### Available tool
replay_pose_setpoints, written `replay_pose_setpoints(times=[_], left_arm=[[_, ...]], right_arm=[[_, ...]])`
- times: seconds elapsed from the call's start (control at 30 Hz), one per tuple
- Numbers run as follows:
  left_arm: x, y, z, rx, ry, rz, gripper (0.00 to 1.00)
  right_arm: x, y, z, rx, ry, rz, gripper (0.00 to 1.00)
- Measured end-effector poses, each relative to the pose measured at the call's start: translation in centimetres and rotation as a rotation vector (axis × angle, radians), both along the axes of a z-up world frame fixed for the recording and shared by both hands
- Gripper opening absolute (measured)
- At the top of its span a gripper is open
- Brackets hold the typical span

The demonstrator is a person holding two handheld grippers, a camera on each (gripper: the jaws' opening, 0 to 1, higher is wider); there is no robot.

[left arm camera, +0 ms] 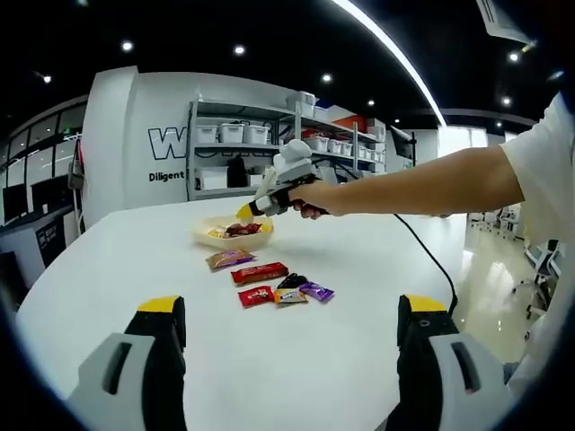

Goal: Place the target food into the container with the food tongs after gripping and lifting it, then release it inside without dropping or visibly crushing the food.

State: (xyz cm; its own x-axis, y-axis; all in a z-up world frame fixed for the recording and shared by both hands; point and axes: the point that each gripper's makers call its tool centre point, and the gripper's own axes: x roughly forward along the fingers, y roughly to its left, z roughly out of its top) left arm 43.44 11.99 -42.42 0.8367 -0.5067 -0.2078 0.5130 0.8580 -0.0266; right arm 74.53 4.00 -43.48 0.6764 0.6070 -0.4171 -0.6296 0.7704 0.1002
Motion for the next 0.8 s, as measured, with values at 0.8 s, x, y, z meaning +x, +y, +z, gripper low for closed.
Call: replay_pose_setpoints(times=[0.8], left_arm=[[-2.3, -2.5, 2.8, 0.006, -0.059, -0.024, 0.96]], right_arm=[[-4.9, -4.4, 4.9, 0.073, 0.029, -0.004, 0.21]])
